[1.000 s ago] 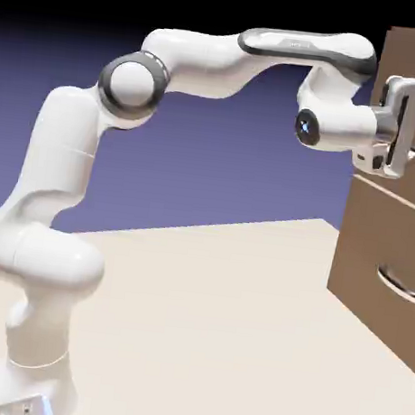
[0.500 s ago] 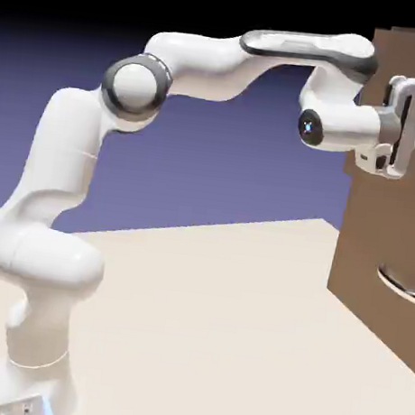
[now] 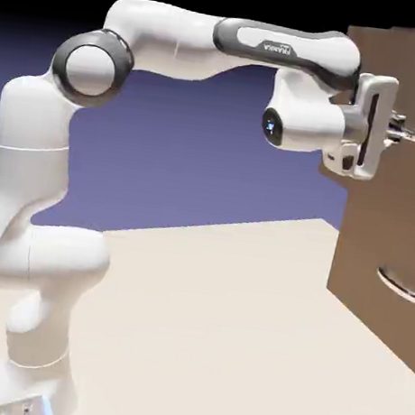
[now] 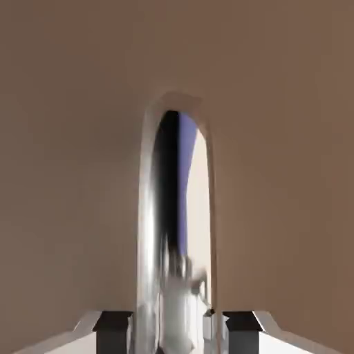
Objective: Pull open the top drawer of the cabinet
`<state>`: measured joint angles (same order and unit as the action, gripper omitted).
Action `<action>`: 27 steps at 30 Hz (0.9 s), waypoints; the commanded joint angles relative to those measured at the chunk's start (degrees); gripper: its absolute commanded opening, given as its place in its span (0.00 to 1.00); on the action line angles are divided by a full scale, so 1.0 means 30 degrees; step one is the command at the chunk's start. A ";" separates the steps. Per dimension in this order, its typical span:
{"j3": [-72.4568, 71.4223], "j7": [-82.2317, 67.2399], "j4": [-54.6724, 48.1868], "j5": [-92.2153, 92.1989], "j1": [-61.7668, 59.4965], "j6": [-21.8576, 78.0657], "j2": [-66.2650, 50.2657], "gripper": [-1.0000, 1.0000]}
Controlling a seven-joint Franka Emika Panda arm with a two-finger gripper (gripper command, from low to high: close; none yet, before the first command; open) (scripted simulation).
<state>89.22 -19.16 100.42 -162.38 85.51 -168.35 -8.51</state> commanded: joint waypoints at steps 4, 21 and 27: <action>0.2758 0.0613 0.0575 0.0328 0.2744 0.0166 -0.0339 0.00; 1.4520 0.8431 0.7747 0.4489 1.3615 0.2475 -0.6971 0.00; 1.6787 0.9999 1.0233 0.5692 1.6014 0.2702 -0.9260 1.00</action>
